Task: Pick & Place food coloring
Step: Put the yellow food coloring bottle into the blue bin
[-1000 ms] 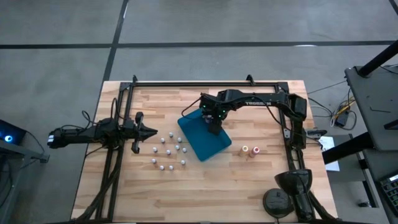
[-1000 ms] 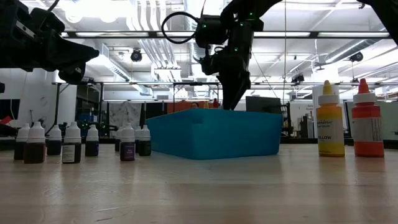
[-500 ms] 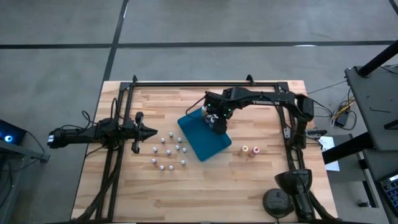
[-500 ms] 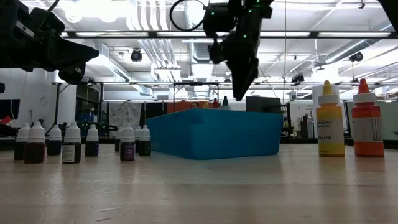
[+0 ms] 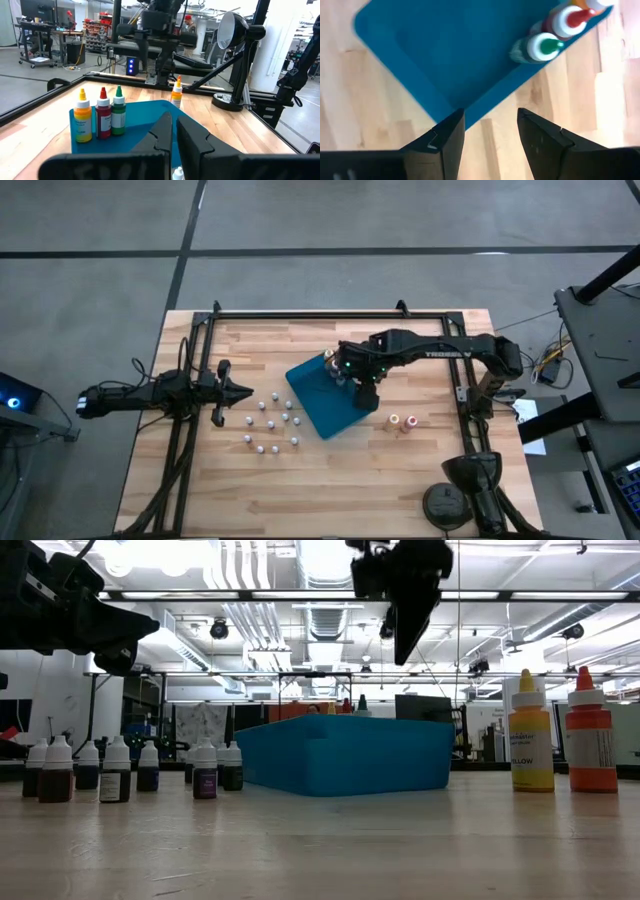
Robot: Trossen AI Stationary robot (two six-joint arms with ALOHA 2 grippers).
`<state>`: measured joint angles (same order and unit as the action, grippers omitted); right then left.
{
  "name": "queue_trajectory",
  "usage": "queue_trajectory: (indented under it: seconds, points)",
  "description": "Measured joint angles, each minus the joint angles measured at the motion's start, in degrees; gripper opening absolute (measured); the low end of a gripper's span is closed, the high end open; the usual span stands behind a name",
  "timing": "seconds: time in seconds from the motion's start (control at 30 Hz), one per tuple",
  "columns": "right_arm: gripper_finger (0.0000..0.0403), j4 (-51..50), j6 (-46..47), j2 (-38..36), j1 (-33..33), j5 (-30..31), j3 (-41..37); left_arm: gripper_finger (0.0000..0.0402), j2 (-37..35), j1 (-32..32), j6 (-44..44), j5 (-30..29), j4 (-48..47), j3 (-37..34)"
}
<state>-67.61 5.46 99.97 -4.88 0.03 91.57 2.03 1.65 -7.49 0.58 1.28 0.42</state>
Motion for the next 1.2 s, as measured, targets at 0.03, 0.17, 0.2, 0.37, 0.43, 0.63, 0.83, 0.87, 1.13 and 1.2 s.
queue_trajectory:
  seconds: [0.03,0.17,0.2,0.37,0.43,0.63,0.83,0.87,1.13,1.2]
  points:
    - [0.0172,-0.1,0.01,-0.28,0.54,-0.02,0.0,0.0,0.0,0.01,0.0,0.02,0.0,-0.01]
    - [0.0172,-0.25,0.11,-1.26,2.13,-0.02,-0.49,0.0,-0.01,0.02,0.0,0.0,-0.02,0.01]
    - [0.0171,-0.2,0.11,-1.57,2.36,-0.02,-0.89,0.0,-0.01,0.02,0.0,0.0,-0.02,-0.01]
    - [0.0172,0.27,0.13,-3.98,3.13,0.01,-5.02,0.0,0.01,0.01,0.0,0.01,0.0,0.01]
    - [0.0173,0.5,0.13,-5.5,3.48,0.02,-7.09,0.0,0.02,0.02,0.0,0.0,0.0,-0.01]
    - [0.017,1.08,0.13,-11.41,5.41,0.05,-13.67,0.0,-0.01,0.02,0.0,0.01,0.0,-0.01]
    - [0.0169,1.35,0.11,-18.49,8.52,0.06,-20.43,0.0,-0.01,0.02,0.0,0.02,0.0,-0.01]
    - [0.0169,1.35,0.11,-19.54,9.08,0.03,-21.34,0.0,0.0,0.01,0.0,0.0,0.0,0.0]
    - [0.0169,1.79,0.04,-25.55,13.66,-0.04,-25.1,0.0,-0.01,0.01,-0.01,0.0,0.0,0.0]
    - [0.0169,1.81,0.12,-25.98,14.76,-0.02,-25.36,0.0,-0.01,0.0,0.0,0.0,0.0,-0.01]
